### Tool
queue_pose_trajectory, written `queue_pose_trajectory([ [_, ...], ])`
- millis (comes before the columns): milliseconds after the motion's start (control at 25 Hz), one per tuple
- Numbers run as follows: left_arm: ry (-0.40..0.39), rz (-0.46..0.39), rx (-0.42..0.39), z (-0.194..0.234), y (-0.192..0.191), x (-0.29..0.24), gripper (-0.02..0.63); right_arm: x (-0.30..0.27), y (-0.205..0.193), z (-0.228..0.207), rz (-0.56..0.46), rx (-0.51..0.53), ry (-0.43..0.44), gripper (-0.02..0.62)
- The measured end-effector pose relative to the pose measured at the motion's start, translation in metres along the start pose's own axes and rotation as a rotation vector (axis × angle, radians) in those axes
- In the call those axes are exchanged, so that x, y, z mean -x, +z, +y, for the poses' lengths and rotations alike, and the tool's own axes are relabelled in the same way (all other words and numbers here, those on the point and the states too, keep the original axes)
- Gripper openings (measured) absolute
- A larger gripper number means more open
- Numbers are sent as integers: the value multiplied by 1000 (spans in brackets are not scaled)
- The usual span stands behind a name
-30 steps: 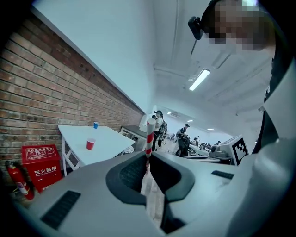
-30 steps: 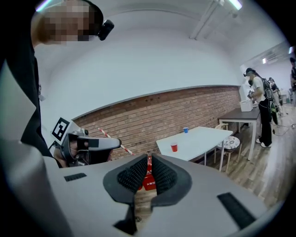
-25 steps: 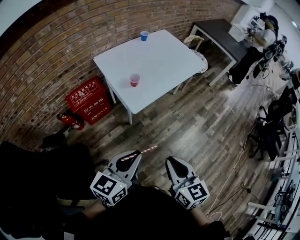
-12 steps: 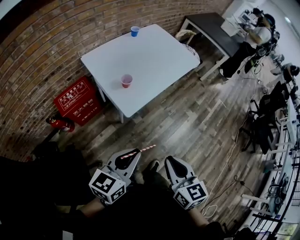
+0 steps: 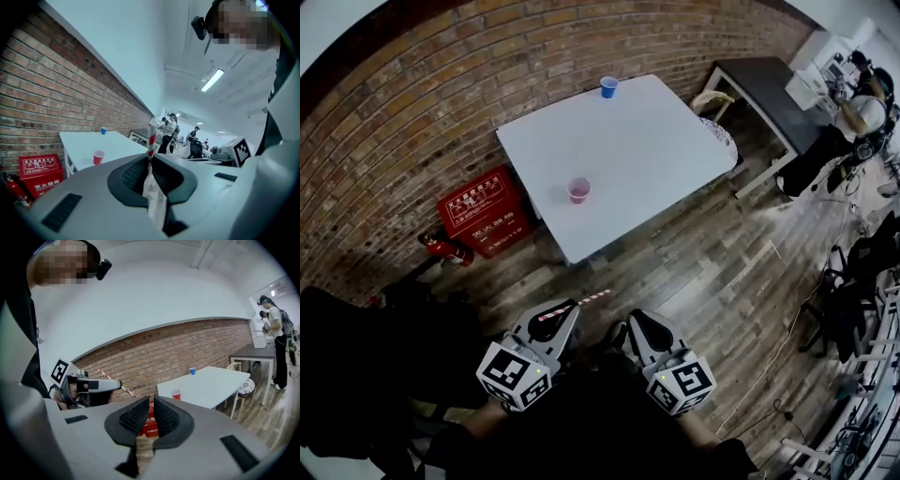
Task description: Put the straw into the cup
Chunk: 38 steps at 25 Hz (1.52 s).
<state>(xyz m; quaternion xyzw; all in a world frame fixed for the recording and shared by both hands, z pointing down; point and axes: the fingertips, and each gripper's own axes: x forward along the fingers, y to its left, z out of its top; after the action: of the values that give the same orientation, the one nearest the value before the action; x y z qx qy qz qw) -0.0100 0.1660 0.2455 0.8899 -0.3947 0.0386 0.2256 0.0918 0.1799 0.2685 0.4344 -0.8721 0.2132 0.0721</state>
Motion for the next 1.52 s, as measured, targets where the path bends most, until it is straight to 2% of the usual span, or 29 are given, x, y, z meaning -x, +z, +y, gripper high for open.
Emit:
queue_pose_trajectory([
  [440,142,-28,-6,-21,17,-75,38,-8,27,-82,26,-8,139,49],
  [800,232,-45,-19,-45,24,-119,38,-3,40,-128,36,3,244,49],
  [1160,261,-17,-14,-40,22,-146,38,-16,37,-157,68,-41,265,49],
  [1320,256,-4,-1,-21,21,-156,38,-36,38,-161,87,-39,266,49],
  [1520,233,-23,15,12,42,-174,38,-66,57,-181,85,-48,210,49],
])
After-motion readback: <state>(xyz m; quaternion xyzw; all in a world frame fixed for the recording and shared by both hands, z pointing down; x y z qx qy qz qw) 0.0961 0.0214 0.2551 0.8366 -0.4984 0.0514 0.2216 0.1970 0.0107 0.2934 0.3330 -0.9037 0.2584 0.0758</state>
